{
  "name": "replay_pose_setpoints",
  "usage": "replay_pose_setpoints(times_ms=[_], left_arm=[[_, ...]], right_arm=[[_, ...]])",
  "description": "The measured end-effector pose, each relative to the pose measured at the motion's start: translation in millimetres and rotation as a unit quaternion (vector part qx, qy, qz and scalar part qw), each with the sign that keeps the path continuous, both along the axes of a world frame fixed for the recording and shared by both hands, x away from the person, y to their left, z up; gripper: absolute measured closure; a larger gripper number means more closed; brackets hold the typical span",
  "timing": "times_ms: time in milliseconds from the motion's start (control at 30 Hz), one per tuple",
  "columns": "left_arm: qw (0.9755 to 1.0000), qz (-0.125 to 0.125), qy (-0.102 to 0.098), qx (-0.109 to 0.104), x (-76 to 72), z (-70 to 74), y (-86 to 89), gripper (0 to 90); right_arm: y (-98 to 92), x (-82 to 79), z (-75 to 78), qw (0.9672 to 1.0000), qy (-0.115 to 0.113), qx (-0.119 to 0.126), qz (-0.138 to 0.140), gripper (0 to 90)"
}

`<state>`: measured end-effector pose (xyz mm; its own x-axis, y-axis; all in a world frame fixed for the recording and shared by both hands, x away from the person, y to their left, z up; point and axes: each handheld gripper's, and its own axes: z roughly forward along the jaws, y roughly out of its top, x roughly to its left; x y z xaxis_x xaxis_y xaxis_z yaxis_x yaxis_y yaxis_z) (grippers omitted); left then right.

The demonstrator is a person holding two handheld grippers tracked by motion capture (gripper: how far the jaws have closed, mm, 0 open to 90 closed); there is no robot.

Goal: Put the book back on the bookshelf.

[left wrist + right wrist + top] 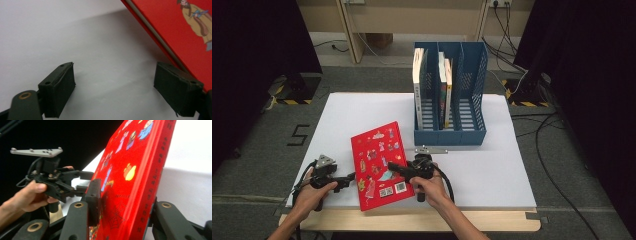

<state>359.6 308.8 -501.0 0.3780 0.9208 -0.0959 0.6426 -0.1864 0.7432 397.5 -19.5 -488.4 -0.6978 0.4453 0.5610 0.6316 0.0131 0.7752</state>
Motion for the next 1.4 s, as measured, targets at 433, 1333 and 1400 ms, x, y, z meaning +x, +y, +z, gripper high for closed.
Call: replay_pose_setpoints(times_ms=[433, 1333, 1400], left_arm=[[0.9977, 0.018, -0.007, -0.066, 7.0, 12.1, 9.1, 23.4], [0.9888, 0.015, -0.038, -0.143, 24.2, 39.3, -3.0, 19.6], [0.9894, 0.013, -0.035, -0.14, 23.8, 36.7, -5.3, 19.5]], right_arm=[[4.6, -9.5, 21.3, 0.9971, -0.061, 0.034, 0.03, 71.5], [-24.2, -9.0, 60.1, 0.9582, -0.279, -0.026, 0.06, 70.9], [-29.9, -14.1, 57.3, 0.9578, -0.28, -0.024, 0.061, 71.0]])
